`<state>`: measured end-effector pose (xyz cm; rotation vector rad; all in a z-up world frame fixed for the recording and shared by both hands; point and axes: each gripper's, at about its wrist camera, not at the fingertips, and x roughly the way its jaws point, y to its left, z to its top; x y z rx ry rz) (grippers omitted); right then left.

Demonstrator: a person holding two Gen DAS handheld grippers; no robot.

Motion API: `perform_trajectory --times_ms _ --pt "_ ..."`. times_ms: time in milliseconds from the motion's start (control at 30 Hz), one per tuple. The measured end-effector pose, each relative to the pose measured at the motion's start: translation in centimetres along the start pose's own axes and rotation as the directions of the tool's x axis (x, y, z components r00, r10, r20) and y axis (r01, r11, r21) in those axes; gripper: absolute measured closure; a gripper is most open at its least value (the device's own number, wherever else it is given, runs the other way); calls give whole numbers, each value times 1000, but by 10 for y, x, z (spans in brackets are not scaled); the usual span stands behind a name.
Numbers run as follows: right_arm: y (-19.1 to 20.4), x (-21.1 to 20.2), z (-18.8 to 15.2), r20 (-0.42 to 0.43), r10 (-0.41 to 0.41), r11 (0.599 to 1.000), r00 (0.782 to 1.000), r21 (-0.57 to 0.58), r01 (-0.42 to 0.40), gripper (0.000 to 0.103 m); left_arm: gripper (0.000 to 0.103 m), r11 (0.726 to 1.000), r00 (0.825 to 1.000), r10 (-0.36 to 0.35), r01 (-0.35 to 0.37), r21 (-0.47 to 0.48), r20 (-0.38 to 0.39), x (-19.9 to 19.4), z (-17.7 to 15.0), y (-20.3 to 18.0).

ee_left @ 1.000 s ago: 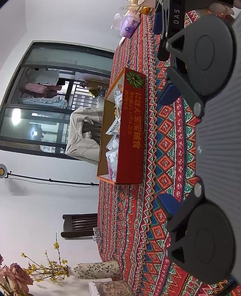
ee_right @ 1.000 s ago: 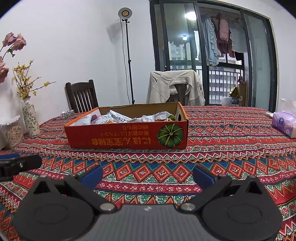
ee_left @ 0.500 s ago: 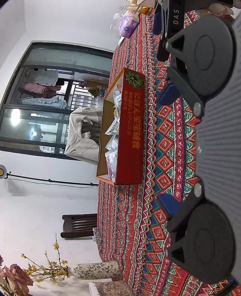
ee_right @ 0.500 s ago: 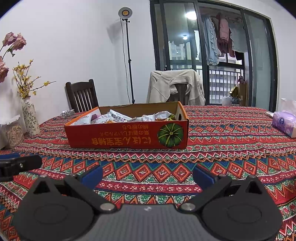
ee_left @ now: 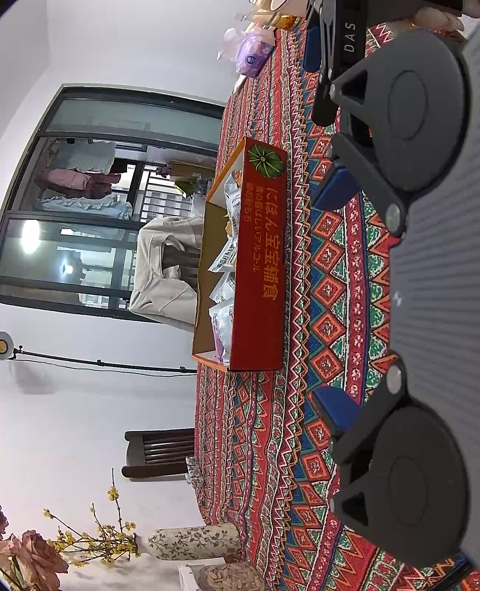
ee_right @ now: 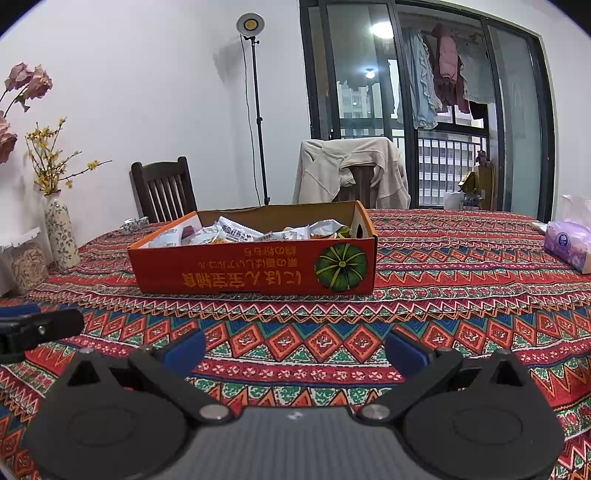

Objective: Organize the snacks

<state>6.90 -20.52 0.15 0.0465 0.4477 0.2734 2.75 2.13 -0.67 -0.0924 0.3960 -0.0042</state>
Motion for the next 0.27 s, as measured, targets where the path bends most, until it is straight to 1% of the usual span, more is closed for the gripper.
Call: perform_trajectory --times_ms 267 --pt "1 1 -5 -7 0 1000 1000 -1 0 0 0 1000 1000 -8 8 0 -3 2 0 1"
